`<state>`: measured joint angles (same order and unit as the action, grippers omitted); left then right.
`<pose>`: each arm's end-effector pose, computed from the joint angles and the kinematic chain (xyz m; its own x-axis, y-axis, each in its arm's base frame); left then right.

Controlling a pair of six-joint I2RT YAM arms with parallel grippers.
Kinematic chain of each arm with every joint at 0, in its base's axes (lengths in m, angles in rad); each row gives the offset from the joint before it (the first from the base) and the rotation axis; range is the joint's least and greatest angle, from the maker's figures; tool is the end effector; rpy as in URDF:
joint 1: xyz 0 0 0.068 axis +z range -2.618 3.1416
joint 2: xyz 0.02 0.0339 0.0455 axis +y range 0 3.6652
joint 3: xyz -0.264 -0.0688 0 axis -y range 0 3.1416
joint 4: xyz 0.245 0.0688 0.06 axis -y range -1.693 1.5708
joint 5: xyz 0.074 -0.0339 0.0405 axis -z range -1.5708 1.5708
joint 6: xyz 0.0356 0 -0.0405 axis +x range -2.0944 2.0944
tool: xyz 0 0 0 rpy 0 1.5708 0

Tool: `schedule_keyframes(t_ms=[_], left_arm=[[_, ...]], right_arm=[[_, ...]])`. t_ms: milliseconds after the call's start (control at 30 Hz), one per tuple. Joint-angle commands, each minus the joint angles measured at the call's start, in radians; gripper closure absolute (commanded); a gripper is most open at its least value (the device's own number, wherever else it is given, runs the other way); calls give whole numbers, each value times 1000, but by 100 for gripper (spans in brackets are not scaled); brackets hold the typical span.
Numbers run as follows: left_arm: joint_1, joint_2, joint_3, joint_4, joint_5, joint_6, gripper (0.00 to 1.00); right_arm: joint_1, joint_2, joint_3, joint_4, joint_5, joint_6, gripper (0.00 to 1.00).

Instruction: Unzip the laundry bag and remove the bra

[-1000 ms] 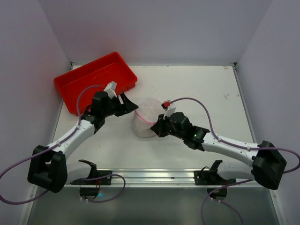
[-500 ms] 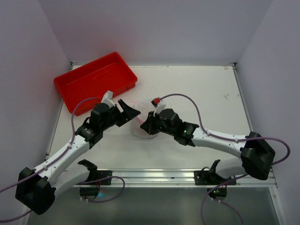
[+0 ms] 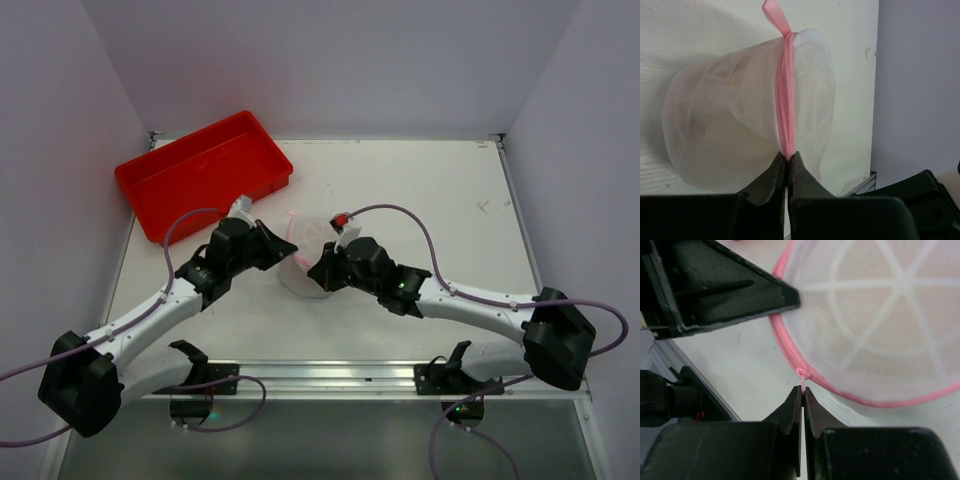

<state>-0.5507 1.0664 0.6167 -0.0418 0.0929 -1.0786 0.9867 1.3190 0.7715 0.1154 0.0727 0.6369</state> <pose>0.1991 -0.1261 0.2405 -0.7107 -0.5933 -0.3780 -0.0753 0.5984 -0.7977 0.1643 0.2439 0.2470 -0.6588 0.0789 -0.7481 -0.5023 0.6942 0.5156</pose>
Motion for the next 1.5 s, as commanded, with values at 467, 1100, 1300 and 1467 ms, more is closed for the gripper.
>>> schedule_keyframes(t_ms=[467, 1100, 1300, 1467], left_arm=[[199, 187, 296, -81, 243, 415, 65], [-41, -56, 26, -60, -70, 37, 38], [-51, -5, 69, -29, -78, 42, 91], [-42, -34, 109, -99, -136, 113, 100]], right_arm=[[-99, -153, -74, -28, -67, -79, 100], [9, 65, 112, 30, -24, 23, 100], [10, 22, 66, 12, -2, -2, 100], [-26, -56, 8, -40, 36, -48, 100]])
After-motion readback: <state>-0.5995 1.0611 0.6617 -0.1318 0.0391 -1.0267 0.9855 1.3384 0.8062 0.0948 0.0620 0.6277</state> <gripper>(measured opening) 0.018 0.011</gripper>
